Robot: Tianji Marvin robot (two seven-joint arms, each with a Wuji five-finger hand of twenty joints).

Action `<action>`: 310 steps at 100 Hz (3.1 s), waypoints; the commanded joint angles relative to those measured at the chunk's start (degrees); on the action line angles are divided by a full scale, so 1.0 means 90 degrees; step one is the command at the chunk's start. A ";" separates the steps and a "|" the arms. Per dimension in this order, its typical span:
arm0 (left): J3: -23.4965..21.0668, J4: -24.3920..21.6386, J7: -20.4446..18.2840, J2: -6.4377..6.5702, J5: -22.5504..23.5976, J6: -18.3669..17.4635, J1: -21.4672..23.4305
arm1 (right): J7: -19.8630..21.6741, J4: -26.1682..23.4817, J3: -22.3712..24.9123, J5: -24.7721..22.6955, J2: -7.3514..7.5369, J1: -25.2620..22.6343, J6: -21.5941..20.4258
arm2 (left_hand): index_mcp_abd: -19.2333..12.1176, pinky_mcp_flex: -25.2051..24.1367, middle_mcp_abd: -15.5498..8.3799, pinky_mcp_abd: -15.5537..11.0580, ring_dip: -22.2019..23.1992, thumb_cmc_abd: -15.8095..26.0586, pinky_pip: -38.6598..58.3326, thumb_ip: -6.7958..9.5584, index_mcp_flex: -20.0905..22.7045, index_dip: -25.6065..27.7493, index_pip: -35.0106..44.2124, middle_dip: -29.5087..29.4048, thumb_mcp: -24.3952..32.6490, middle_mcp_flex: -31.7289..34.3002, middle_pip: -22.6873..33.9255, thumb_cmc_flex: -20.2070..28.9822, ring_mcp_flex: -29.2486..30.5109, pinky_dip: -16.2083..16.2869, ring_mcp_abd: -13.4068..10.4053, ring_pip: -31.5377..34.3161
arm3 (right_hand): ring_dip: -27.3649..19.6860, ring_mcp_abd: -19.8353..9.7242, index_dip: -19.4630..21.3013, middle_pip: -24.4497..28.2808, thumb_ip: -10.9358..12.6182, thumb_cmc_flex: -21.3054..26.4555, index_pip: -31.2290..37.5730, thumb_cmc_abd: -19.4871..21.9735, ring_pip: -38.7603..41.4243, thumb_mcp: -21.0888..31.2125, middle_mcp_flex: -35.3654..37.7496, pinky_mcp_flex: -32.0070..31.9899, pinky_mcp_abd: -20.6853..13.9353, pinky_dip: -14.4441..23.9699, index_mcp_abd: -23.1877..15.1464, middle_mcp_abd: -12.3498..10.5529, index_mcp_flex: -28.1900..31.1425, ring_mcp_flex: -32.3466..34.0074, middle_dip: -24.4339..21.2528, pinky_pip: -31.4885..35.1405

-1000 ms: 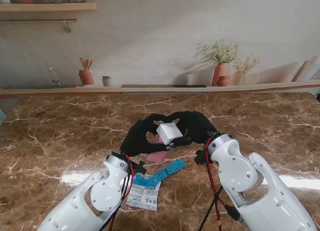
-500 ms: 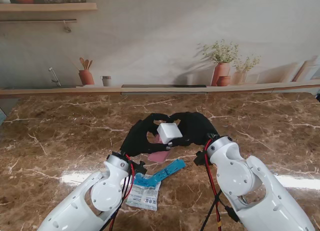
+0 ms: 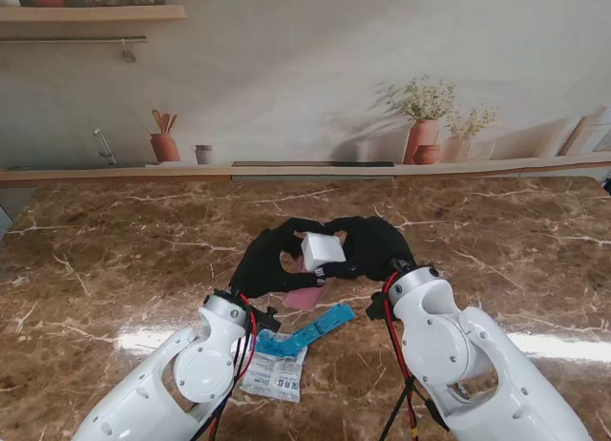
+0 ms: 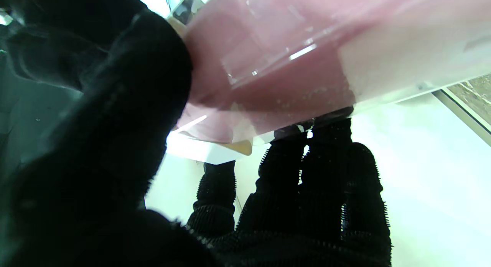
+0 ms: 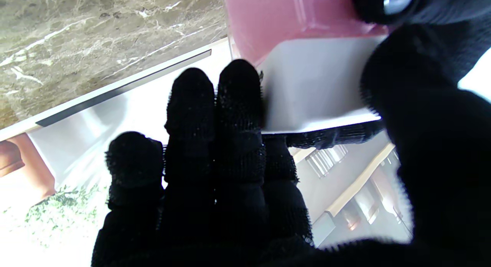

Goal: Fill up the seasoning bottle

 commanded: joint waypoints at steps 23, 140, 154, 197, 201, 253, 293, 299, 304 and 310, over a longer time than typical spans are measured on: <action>-0.0031 -0.0019 0.0008 -0.0016 0.0002 0.0127 -0.0046 | -0.0303 -0.0276 -0.0385 -0.0475 -0.0099 -0.0131 0.0280 | 0.1154 -0.0026 -0.2351 -0.0735 0.0194 0.1418 0.0205 0.0614 0.0199 -0.0098 -0.5149 0.0246 0.1800 0.0361 0.1425 0.1426 0.0296 0.0190 -0.0290 0.0658 | 0.0055 -0.0079 0.1278 0.1142 0.1379 -0.0539 0.4812 0.1336 0.0472 -0.0118 0.0625 0.0491 0.0050 -0.0158 -0.1065 -0.0316 0.3059 0.0740 -0.0140 0.0877; -0.0254 0.0782 0.0638 -0.0061 0.0577 -0.0141 -0.0450 | -0.1382 -0.0554 -0.0186 -0.1820 -0.0196 -0.0600 0.1200 | 0.0430 0.0014 -0.2500 -0.0827 0.0211 0.1419 0.0191 0.0608 0.0548 0.2302 -0.0882 0.0261 0.1849 0.0363 0.1441 0.1364 0.0267 -0.0014 -0.0446 0.0486 | -0.1654 -0.0236 -0.0277 -0.2126 0.2070 -0.2268 -0.0687 0.3103 -0.3570 -0.1703 -0.4101 -0.2118 -0.0143 -0.1303 -0.0071 -0.0243 -0.2092 -0.2721 -0.2047 -0.4103; -0.0247 0.1185 0.0829 -0.0127 0.0543 -0.0024 -0.0661 | -0.1382 -0.0347 -0.0109 -0.1782 -0.0194 -0.0641 0.1229 | 0.0367 -0.0013 -0.2482 -0.0830 0.0198 0.1423 0.0174 0.0604 0.0579 0.2357 -0.0772 0.0273 0.1847 0.0360 0.1428 0.1364 0.0255 -0.0025 -0.0458 0.0474 | -0.2021 -0.0293 -0.0326 -0.2301 0.2077 -0.2255 -0.0613 0.3078 -0.3930 -0.1690 -0.3989 -0.2095 -0.0281 -0.1695 -0.0141 -0.0254 -0.1943 -0.2653 -0.2276 -0.4535; 0.0296 0.3262 0.1557 -0.0586 0.0064 -0.0108 -0.1752 | -0.1440 0.0351 -0.0036 -0.1233 -0.0257 -0.0635 0.1578 | -0.0132 -0.0122 -0.2443 -0.0850 0.0186 0.1434 0.0152 0.0607 0.0767 0.2632 -0.0220 0.0334 0.1849 0.0357 0.1323 0.1391 0.0168 -0.0047 -0.0463 0.0431 | -0.2249 -0.0264 -0.0362 -0.2395 0.2099 -0.2094 -0.0556 0.3059 -0.4035 -0.1670 -0.3995 -0.2170 -0.0295 -0.2024 -0.0176 -0.0207 -0.1888 -0.2683 -0.2474 -0.4690; 0.0362 0.3462 0.1653 -0.0651 0.0009 -0.0132 -0.1850 | -0.1428 0.0395 -0.0036 -0.1230 -0.0254 -0.0624 0.1582 | -0.0182 -0.0127 -0.2432 -0.0853 0.0179 0.1431 0.0158 0.0609 0.0779 0.2692 -0.0105 0.0317 0.1845 0.0372 0.1284 0.1394 0.0154 -0.0047 -0.0463 0.0416 | -0.2243 -0.0267 -0.0362 -0.2378 0.2101 -0.2085 -0.0552 0.3056 -0.4020 -0.1663 -0.3976 -0.2168 -0.0293 -0.2025 -0.0174 -0.0207 -0.1887 -0.2673 -0.2469 -0.4675; 0.0722 0.5117 0.2038 -0.1190 -0.0663 -0.0352 -0.2534 | -0.1363 0.0721 -0.0076 -0.1007 -0.0264 -0.0466 0.1577 | -0.0567 -0.0332 -0.2392 -0.0874 0.0023 0.1289 0.0017 0.0701 0.0768 0.2919 0.0311 0.0093 0.1873 0.0183 0.0918 0.1453 -0.0096 -0.0133 -0.0507 0.0118 | -0.2182 -0.0264 -0.0379 -0.2314 0.2108 -0.1977 -0.0523 0.3062 -0.3932 -0.1636 -0.3968 -0.2194 -0.0282 -0.2040 -0.0208 -0.0199 -0.1870 -0.2658 -0.2439 -0.4591; 0.0716 0.5504 0.1762 -0.1201 -0.0843 -0.0430 -0.2522 | -0.1416 0.0825 -0.0107 -0.0931 -0.0278 -0.0429 0.1517 | -0.0535 -0.0561 -0.2153 -0.0945 -0.0502 0.0954 -0.0258 0.0720 0.0446 0.2863 0.0160 -0.0622 0.2227 -0.0482 0.0393 0.0774 -0.0650 -0.0360 -0.0697 0.0009 | -0.2174 -0.0267 -0.0394 -0.2314 0.2113 -0.1926 -0.0530 0.3067 -0.3935 -0.1676 -0.4004 -0.2219 -0.0280 -0.2056 -0.0211 -0.0193 -0.1906 -0.2686 -0.2434 -0.4591; 0.0694 0.5487 0.1709 -0.1170 -0.0840 -0.0422 -0.2490 | -0.1440 0.0840 -0.0117 -0.0915 -0.0285 -0.0424 0.1521 | -0.0521 -0.0625 -0.2124 -0.0945 -0.0667 0.0948 -0.0304 0.0785 0.0388 0.2856 0.0135 -0.0825 0.2334 -0.0714 0.0552 0.0598 -0.0759 -0.0379 -0.0730 0.0001 | -0.2174 -0.0262 -0.0397 -0.2313 0.2115 -0.1922 -0.0534 0.3076 -0.3936 -0.1675 -0.4009 -0.2230 -0.0281 -0.2059 -0.0214 -0.0192 -0.1918 -0.2692 -0.2434 -0.4596; 0.0670 0.5460 0.1666 -0.1137 -0.0828 -0.0412 -0.2456 | -0.1462 0.0852 -0.0127 -0.0898 -0.0291 -0.0419 0.1522 | -0.0506 -0.0654 -0.2121 -0.0937 -0.1133 0.0946 -0.0337 0.0785 0.0293 0.2835 0.0071 -0.1156 0.2420 -0.0979 0.0839 0.0405 -0.0869 -0.0389 -0.0782 0.0106 | -0.2171 -0.0260 -0.0397 -0.2311 0.2115 -0.1923 -0.0533 0.3069 -0.3933 -0.1678 -0.4011 -0.2236 -0.0274 -0.2059 -0.0216 -0.0191 -0.1918 -0.2691 -0.2432 -0.4597; 0.0625 0.5381 0.1572 -0.1081 -0.0823 -0.0397 -0.2390 | -0.1489 0.0868 -0.0140 -0.0875 -0.0299 -0.0413 0.1515 | -0.0502 -0.0793 -0.2083 -0.0923 -0.1501 0.1031 -0.0463 0.0942 0.0143 0.2813 -0.0011 -0.1552 0.2625 -0.1510 0.1152 0.0065 -0.1089 -0.0430 -0.0824 0.0055 | -0.2169 -0.0253 -0.0398 -0.2311 0.2116 -0.1924 -0.0536 0.3071 -0.3932 -0.1678 -0.4020 -0.2233 -0.0269 -0.2057 -0.0221 -0.0191 -0.1928 -0.2700 -0.2431 -0.4593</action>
